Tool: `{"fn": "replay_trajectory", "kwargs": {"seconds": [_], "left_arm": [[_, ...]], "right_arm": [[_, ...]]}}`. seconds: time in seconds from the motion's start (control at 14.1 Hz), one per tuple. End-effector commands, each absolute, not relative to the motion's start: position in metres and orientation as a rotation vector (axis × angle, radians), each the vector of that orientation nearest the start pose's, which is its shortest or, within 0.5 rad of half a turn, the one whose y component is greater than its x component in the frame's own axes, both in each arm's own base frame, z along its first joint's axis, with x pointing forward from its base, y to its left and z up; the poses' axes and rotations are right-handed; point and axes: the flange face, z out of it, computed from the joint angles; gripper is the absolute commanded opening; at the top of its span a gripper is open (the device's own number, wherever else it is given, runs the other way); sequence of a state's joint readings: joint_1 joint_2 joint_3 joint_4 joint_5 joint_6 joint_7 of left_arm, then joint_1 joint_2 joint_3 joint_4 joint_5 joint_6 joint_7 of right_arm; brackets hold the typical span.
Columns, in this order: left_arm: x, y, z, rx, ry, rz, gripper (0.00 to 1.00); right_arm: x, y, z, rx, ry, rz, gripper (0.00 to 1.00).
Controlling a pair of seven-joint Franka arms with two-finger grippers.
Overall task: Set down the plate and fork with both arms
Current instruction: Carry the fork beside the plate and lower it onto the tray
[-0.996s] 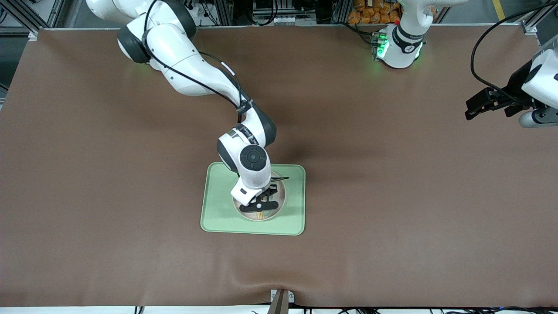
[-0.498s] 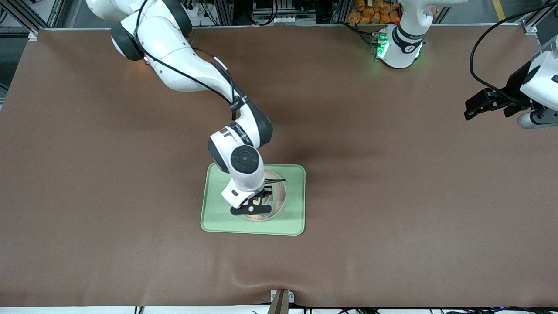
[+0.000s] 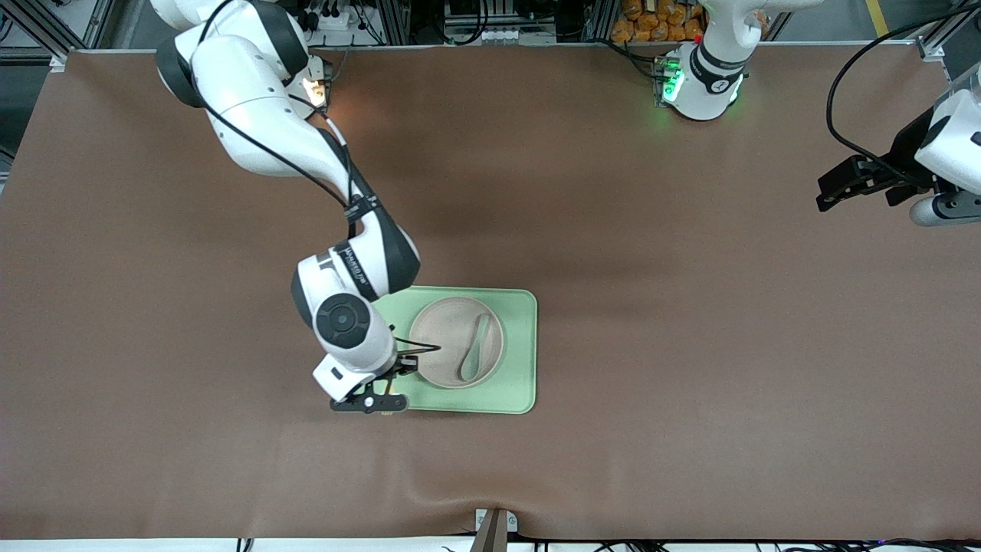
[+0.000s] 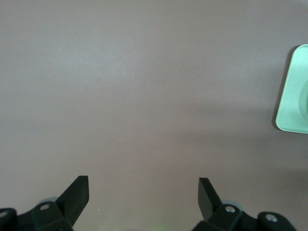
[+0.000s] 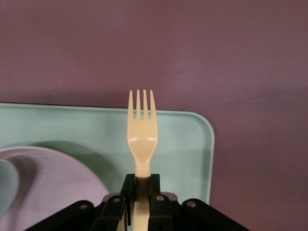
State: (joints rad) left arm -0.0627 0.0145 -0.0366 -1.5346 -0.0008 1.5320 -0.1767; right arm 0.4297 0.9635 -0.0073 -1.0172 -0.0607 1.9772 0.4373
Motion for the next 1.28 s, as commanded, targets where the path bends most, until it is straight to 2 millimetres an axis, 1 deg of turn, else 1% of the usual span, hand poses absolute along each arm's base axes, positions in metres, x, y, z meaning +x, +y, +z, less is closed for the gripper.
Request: {"fn": "replay_trajectory", "kwargs": {"seconds": [0.0, 0.07, 0.21, 0.28, 0.43, 0.71, 0.85, 0.92, 1.0, 1.07, 1.21], "left_arm": [[0.547, -0.055, 0.632, -3.143, -0.106, 0.01, 1.0], [0.548, -0.055, 0.631, -3.143, -0.108, 0.01, 1.0], [0.549, -0.058, 0.631, -3.142, -0.101, 0.01, 1.0], [0.549, -0.059, 0.631, -3.143, -0.099, 0.005, 1.0], [0.549, -0.058, 0.631, -3.142, -0.104, 0.005, 1.0], [0.549, -0.057, 0.632, -3.143, -0.106, 0.003, 1.0], [0.55, -0.056, 0.632, -3.143, -0.108, -0.002, 1.0], [0.55, -0.056, 0.632, -3.143, -0.108, -0.002, 1.0], [0.55, -0.056, 0.631, -3.144, -0.108, -0.001, 1.0], [0.55, -0.056, 0.631, -3.143, -0.108, -0.002, 1.0], [0.551, -0.056, 0.63, -3.144, -0.111, -0.001, 1.0]], "right_arm": [[0.689, 0.317, 0.251, -3.213, -0.06, 0.055, 0.01], [0.684, 0.316, 0.24, -3.218, -0.053, 0.067, 0.01], [0.677, 0.321, 0.227, -3.212, -0.067, 0.044, 0.02], [0.674, 0.328, 0.225, -3.211, -0.083, 0.036, 0.02], [0.673, 0.327, 0.223, -3.215, -0.085, 0.044, 0.02], [0.67, 0.324, 0.215, -3.221, -0.079, 0.063, 0.04], [0.668, 0.319, 0.208, -3.242, -0.101, 0.056, 0.05], [0.667, 0.316, 0.202, -3.249, -0.107, 0.054, 0.09], [0.666, 0.314, 0.198, -3.248, -0.106, 0.052, 0.14], [0.666, 0.314, 0.198, -3.249, -0.105, 0.056, 0.25], [0.669, 0.31, 0.204, -3.249, -0.109, 0.055, 0.72]]}}
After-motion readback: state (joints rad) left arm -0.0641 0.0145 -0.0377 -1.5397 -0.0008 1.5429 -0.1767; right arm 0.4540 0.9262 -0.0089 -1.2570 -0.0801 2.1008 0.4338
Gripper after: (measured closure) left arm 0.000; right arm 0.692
